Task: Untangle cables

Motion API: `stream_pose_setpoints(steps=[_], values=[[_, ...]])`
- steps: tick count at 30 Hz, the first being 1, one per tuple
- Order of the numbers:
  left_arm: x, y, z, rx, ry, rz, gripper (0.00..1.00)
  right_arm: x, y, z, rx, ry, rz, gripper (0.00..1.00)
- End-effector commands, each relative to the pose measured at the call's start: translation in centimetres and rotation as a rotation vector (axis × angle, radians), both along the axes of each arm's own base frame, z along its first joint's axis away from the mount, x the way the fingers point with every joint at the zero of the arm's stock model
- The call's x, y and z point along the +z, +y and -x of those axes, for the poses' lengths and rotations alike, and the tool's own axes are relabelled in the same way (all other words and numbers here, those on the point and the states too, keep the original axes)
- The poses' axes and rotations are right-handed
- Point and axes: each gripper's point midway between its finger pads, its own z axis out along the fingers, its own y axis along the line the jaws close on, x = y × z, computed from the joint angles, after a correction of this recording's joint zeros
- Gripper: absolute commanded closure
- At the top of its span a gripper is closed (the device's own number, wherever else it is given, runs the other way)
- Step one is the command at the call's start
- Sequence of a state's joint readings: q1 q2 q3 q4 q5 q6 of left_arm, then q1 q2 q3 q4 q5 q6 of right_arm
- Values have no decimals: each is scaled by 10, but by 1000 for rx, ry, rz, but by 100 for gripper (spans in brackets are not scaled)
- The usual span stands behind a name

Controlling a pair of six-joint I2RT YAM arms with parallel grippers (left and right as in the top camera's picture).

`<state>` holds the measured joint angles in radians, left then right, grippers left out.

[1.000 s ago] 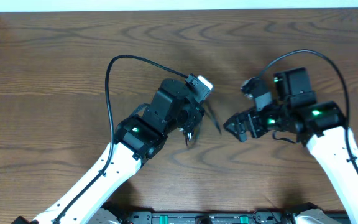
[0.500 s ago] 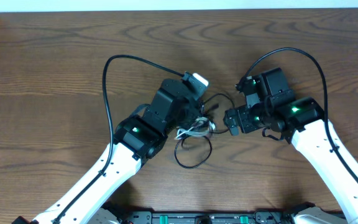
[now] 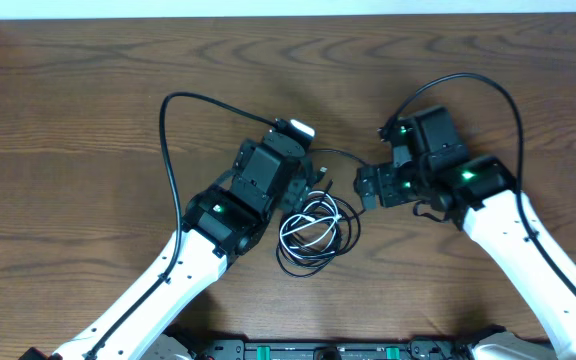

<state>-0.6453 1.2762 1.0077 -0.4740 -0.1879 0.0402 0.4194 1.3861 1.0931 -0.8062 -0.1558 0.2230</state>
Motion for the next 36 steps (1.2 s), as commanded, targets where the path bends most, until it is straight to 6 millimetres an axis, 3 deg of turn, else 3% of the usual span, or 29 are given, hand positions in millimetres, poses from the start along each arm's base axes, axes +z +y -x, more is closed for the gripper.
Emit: stream_pose_setpoints(steps=[1,7,11,17,21,25,27,30,31,33,36], values=[[-3,-7,11,-36,62,33,18,-14,15,7,100,36,14,1],[-4,1,10,0,57,12,18,-51,39,21,298,111,66,1],[4,25,-3,191,4,26,18,-72,56,24,419,109,99,1],[19,64,-13,452,6,212,18,-92,76,24,627,49,141,1],[24,82,-11,507,13,254,18,-103,90,31,719,35,156,1],[21,93,-7,534,31,236,18,-107,107,36,768,6,151,12],[18,96,-4,540,45,225,18,-106,116,37,787,-20,144,24],[16,97,-2,541,57,214,18,-104,128,38,811,-55,132,52],[15,97,-1,542,61,211,18,-103,132,38,818,-71,134,70],[14,98,0,543,66,207,18,-102,134,39,820,-76,132,95],[13,98,2,543,73,201,18,-102,133,38,765,-53,120,99]])
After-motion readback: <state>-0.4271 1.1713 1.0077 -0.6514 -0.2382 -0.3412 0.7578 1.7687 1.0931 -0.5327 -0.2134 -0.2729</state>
